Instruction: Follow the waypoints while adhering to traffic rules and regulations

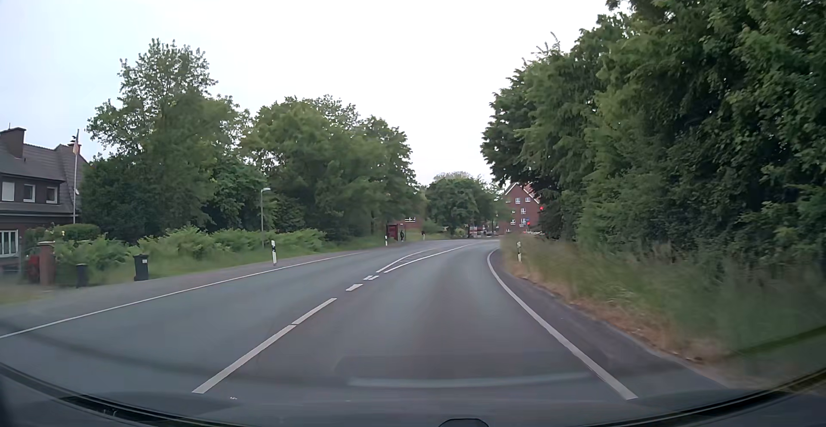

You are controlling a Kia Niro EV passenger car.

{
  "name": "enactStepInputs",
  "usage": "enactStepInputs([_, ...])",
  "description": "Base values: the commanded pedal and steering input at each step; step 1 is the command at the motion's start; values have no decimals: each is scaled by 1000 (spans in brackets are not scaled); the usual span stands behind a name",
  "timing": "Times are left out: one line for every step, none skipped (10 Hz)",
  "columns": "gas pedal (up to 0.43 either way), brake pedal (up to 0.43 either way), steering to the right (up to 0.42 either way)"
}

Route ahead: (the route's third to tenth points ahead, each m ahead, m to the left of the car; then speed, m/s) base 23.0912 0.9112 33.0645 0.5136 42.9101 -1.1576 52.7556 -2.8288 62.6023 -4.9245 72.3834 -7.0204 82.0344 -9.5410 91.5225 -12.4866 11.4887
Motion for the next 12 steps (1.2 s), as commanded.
enactStepInputs([150,0,8])
enactStepInputs([150,0,8])
enactStepInputs([150,0,8])
enactStepInputs([150,0,12])
enactStepInputs([150,0,14])
enactStepInputs([138,0,17])
enactStepInputs([138,0,19])
enactStepInputs([130,0,19])
enactStepInputs([130,0,19])
enactStepInputs([130,0,19])
enactStepInputs([130,0,20])
enactStepInputs([130,0,20])
